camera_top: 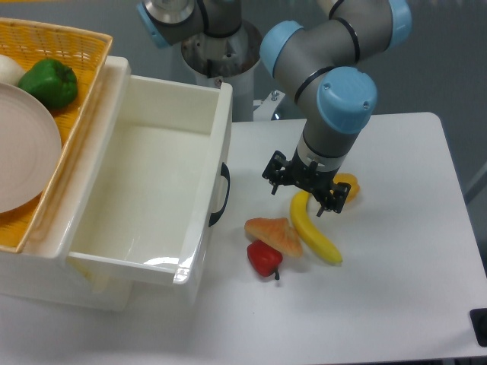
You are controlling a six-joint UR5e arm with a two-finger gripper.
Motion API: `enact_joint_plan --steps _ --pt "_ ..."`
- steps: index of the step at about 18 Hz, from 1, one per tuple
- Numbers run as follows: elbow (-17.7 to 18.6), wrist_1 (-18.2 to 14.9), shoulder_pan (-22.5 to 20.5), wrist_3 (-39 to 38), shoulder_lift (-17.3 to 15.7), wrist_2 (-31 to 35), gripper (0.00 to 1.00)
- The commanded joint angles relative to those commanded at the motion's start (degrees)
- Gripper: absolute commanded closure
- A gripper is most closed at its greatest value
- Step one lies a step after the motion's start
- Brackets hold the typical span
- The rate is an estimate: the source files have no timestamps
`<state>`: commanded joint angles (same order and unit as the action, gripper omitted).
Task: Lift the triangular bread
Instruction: 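Move the gripper over the triangular bread slice and lower it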
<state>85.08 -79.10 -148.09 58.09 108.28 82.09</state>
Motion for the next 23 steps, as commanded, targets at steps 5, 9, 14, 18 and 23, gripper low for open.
enact_joint_plan --steps 5,9,14,18,23 --pt "0.09 0.00 -0.70 2.02 0.35 0.00 0.00" --pt "0.17 1.14 -0.62 1.76 2.81 1.92 0.00" --pt "1.40 3.51 -0.70 1.50 4.39 5.71 0.00" --pt "3.16 7.02 -1.58 1.50 6.15 5.89 0.00" --pt "4.39 8.26 -1.85 1.14 6.68 5.28 0.00"
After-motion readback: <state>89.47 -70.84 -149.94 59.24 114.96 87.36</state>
